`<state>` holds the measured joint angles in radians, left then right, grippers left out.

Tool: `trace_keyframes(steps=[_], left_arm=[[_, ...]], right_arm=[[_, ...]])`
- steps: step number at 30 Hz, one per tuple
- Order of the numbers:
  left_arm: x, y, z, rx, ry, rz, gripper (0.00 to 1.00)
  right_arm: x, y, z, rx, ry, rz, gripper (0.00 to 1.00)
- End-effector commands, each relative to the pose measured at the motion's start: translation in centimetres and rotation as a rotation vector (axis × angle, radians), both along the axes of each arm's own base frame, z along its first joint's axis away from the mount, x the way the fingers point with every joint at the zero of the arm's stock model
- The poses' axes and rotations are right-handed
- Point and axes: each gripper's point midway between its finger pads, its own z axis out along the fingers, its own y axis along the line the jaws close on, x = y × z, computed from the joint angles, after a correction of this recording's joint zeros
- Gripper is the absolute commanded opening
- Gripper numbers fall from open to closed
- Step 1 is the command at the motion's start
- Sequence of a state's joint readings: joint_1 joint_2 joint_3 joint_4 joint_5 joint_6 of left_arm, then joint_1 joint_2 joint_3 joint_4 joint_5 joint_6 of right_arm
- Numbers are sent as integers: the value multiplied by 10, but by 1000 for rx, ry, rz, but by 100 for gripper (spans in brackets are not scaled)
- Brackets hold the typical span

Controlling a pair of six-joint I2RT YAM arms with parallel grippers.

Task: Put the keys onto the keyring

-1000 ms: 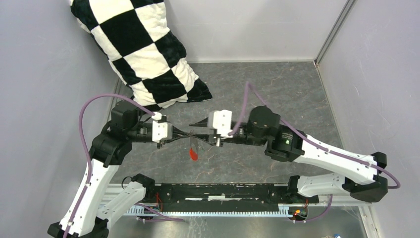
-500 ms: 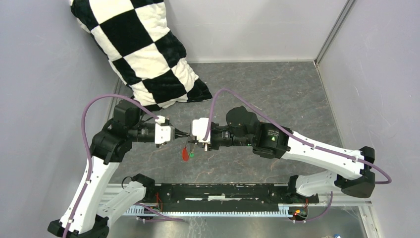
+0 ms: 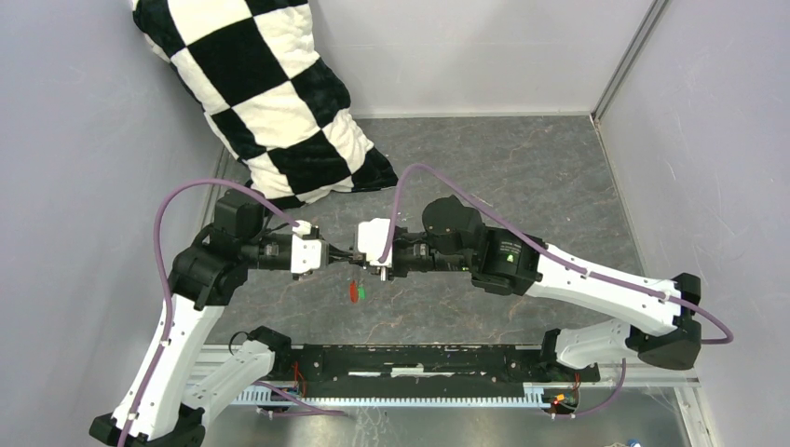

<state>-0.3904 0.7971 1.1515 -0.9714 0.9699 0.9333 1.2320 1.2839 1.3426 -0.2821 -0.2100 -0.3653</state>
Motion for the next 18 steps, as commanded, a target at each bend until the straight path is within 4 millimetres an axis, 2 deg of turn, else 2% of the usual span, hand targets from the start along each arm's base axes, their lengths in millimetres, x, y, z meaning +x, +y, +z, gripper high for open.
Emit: trace_keyframes(steps=[1, 9, 11, 15, 18], left_arm=[[-4, -1, 18, -26, -88, -35, 2], [-5, -2, 19, -31, -85, -38, 2], [-6, -2, 20, -34, -84, -40, 2], [-8, -3, 22, -43, -79, -47, 2], [-13, -3, 25, -57, -62, -55, 2]], right_arm=[[3, 8, 19, 20, -39, 15, 32], [12, 9, 13, -14, -57, -24, 27], [14, 9, 13, -15, -62, -31, 21], [18, 8, 15, -8, -75, -54, 1], [18, 5, 20, 39, -88, -59, 0]])
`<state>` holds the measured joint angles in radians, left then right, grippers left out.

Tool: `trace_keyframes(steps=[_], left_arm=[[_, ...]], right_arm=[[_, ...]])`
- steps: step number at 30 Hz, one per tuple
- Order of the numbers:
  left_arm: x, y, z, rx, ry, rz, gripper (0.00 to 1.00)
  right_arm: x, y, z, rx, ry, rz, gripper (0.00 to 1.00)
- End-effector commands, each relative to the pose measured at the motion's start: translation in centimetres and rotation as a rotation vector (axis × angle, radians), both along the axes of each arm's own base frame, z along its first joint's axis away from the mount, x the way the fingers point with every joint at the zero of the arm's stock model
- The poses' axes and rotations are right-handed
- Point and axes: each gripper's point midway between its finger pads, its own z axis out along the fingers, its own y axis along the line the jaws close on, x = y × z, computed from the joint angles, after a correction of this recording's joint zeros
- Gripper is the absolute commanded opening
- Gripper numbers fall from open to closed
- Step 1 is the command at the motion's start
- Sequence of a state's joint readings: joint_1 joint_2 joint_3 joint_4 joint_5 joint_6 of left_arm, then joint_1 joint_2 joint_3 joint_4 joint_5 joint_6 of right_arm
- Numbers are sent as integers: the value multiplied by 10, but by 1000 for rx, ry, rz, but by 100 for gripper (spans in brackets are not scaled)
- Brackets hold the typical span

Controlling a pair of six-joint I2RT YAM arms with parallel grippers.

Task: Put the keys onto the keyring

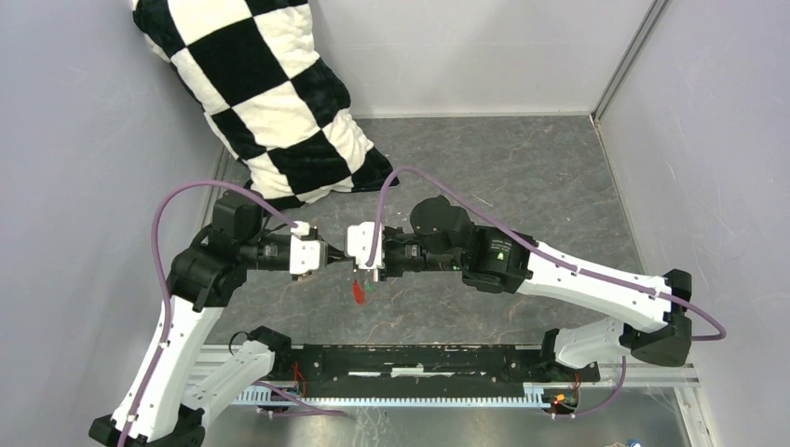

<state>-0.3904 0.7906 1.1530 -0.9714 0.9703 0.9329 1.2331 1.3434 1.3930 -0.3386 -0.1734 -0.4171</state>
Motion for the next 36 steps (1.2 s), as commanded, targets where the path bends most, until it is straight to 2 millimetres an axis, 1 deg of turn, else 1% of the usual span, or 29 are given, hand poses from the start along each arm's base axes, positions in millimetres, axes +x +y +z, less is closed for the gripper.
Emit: trace_keyframes(steps=[1, 2, 3, 4, 5, 6, 9, 12, 15, 17, 19, 22, 25, 30, 36], left_arm=[[-15, -4, 24, -62, -45, -61, 3], [-18, -5, 26, -73, -28, -72, 9], [-21, -6, 28, -83, -9, -78, 27], [-24, -7, 30, -93, 15, -80, 38], [-26, -7, 32, -100, 33, -83, 44], [-26, -8, 34, -107, 55, -78, 47], [-27, -10, 35, -117, 133, -61, 47], [-27, -13, 40, -141, 188, -59, 41], [-27, -17, 49, -187, 235, -56, 35], [-29, -20, 56, -216, 257, -64, 34], [-31, -21, 63, -240, 278, -72, 34], [-40, -22, 72, -259, 311, -107, 33], [-47, -21, 74, -265, 324, -123, 34], [-54, -19, 77, -271, 310, -144, 39], [-49, -20, 86, -307, 281, -118, 43]], right_arm=[[4, -5, 40, 150, -60, -26, 1], [1, -6, 41, 185, -64, -17, 1], [-4, -10, 48, 237, -73, -3, 1], [-5, -13, 51, 287, -76, 0, 0], [-9, -17, 57, 345, -82, 10, 0], [-14, -21, 62, 389, -83, 28, 0], [-27, -34, 71, 523, -106, 87, 0], [-38, -50, 81, 666, -115, 117, 0], [-47, -55, 84, 741, -95, 157, 0], [-51, -57, 87, 794, -77, 177, 0], [-54, -61, 94, 865, -66, 192, 0], [-56, -66, 102, 940, -65, 201, 0], [-56, -65, 106, 970, -63, 211, 1], [-59, -59, 109, 984, -51, 239, 1], [-63, -56, 109, 1000, -28, 273, 1]])
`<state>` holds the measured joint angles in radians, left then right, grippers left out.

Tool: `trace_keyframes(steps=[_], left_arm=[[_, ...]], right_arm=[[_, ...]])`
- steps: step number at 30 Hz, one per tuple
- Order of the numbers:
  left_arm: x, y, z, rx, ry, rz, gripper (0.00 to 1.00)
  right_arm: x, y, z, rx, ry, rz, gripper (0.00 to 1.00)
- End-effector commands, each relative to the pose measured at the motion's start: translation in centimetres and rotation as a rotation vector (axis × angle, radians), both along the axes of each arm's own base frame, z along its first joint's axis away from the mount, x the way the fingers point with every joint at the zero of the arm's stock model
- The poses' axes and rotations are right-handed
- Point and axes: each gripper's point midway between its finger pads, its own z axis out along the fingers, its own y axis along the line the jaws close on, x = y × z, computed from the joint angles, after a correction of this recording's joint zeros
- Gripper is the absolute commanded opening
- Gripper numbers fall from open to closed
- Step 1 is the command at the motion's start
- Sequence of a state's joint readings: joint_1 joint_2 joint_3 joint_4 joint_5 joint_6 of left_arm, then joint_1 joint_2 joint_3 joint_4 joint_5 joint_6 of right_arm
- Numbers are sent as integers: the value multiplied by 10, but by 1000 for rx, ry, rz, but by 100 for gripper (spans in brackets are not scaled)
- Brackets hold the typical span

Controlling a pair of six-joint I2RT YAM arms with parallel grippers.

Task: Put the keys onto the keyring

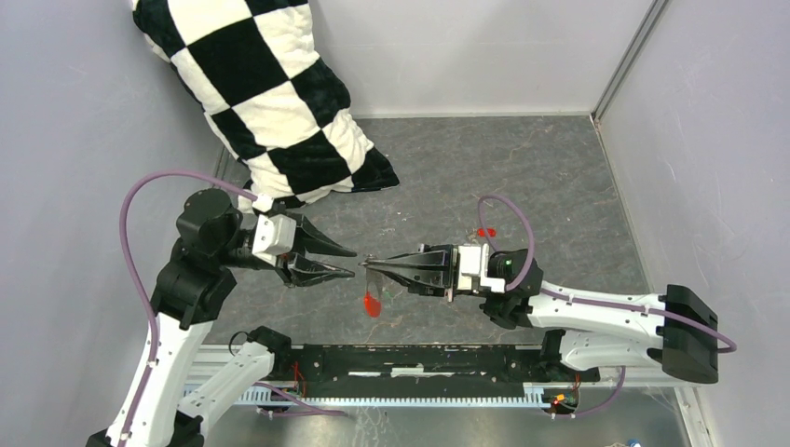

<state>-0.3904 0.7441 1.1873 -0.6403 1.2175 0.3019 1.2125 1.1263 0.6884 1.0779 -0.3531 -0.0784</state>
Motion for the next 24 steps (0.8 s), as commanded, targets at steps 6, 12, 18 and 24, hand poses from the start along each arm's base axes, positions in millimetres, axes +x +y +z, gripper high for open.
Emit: trace_keyframes(steps=[6, 12, 18, 24], left_arm=[[0, -4, 9, -43, 11, -19, 41], [-4, -4, 9, -44, 21, -43, 38], [-17, -1, 9, -50, 23, -79, 34], [-15, 1, 3, -52, -30, -42, 35]], right_arm=[[-13, -10, 34, 144, -30, 77, 1], [-13, -6, 37, 170, -12, 102, 1], [-5, -4, 33, 181, 6, 64, 1], [-3, -8, 37, 195, 12, 47, 1]])
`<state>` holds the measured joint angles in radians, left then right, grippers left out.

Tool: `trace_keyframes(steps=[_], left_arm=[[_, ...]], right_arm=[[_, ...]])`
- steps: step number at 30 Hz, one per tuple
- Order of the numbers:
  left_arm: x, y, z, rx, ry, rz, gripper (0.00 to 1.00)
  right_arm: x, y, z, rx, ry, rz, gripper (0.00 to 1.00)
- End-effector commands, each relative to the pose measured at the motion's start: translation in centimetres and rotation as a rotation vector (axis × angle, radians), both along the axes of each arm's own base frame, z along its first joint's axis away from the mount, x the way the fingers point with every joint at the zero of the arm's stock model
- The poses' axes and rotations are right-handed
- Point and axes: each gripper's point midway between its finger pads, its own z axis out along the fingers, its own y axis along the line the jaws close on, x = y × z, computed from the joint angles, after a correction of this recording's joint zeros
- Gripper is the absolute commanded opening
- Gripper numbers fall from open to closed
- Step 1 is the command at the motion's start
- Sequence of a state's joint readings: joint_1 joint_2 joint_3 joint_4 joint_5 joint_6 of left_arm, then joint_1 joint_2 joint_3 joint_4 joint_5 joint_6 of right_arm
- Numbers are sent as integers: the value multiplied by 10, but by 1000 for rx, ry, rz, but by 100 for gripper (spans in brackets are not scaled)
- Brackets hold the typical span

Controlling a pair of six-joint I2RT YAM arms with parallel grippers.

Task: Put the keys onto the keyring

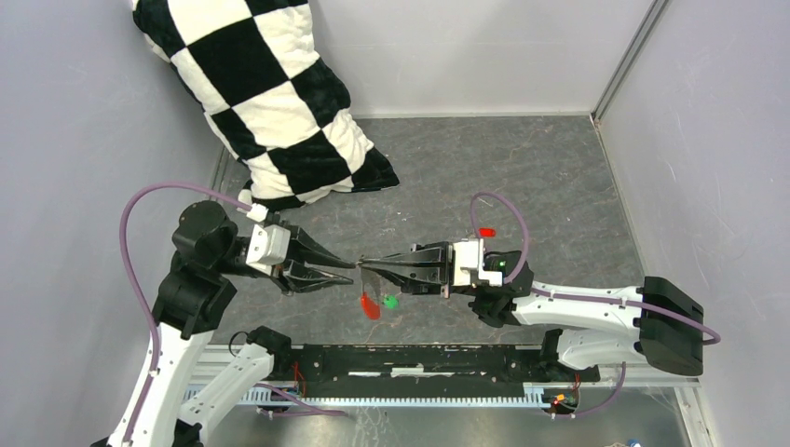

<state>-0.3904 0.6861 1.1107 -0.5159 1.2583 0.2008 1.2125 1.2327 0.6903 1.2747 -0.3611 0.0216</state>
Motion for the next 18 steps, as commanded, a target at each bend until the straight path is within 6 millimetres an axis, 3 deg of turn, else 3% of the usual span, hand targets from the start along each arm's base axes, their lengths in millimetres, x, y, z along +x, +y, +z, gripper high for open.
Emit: trace_keyframes(steps=[1, 11, 18], left_arm=[[-1, 0, 5, -13, -38, -4, 35], [17, -1, 5, -14, -69, 84, 37], [12, -2, 9, -26, -47, 59, 34]], right_arm=[[0, -16, 33, 117, -22, -19, 1], [-4, -12, 30, 124, 2, 30, 1], [-3, -6, 26, 113, 17, 49, 1]])
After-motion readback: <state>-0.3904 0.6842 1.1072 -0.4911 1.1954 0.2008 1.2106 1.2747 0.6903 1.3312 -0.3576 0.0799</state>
